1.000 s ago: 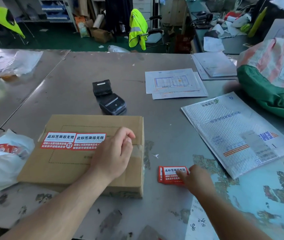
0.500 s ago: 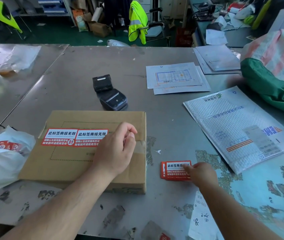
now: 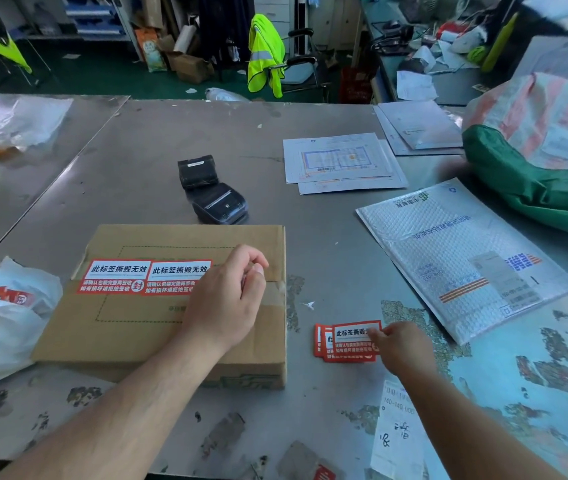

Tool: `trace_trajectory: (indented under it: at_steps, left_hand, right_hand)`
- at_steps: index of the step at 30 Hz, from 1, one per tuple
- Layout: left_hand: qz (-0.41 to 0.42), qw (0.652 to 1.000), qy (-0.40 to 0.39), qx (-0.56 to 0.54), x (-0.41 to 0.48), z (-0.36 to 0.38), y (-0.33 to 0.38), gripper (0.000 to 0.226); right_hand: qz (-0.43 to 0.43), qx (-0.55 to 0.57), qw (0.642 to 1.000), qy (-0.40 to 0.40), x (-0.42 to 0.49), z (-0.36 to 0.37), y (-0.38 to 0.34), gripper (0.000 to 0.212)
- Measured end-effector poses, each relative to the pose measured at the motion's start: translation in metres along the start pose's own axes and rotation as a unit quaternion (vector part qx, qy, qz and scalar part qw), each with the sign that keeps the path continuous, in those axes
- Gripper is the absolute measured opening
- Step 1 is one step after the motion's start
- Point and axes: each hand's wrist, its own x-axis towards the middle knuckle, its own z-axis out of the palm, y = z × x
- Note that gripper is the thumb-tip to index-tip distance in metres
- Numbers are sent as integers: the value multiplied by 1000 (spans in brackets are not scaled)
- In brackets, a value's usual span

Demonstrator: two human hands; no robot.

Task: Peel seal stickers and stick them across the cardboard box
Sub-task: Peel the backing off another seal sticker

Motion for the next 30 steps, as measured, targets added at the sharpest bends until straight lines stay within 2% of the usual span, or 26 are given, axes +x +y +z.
trace_trajectory:
  at_steps: [6,11,15,17,18,21,25,30]
  left_hand:
    - [-24,999,34,-18,-1,-5,5,17]
    - [-61,993,89,-38,-2,-11,9,25]
    - [-125,978,101,-134,-3,-20,9,21]
    - [-161,961,105,-199,-5,-24,7,9]
    - [-174,948,107,-244,-5,-28,8,5]
    - [-203,907,101,-356,-10,-46,10,28]
    - [-243,915,79,-311,-23,-80,5,36]
    - [-252,903,-4,-348,-28,-125,-1,39]
  right_hand:
    - [-8,41,998,-43,-16,-16,-10,35]
    - [-72,135,988,15,-48,-54,-40,31]
    - [-141,215,963,84,-76,-87,-72,26]
    - [-191,253,944,89,-93,-97,-91,22]
    - [-211,273,935,80,-101,-99,-100,22]
    - [-250,306,918,24,-121,-94,-127,22]
    - [-286,358,885,-89,-138,-82,-157,18]
    - [-299,317,892,-123,-152,-64,-190,16]
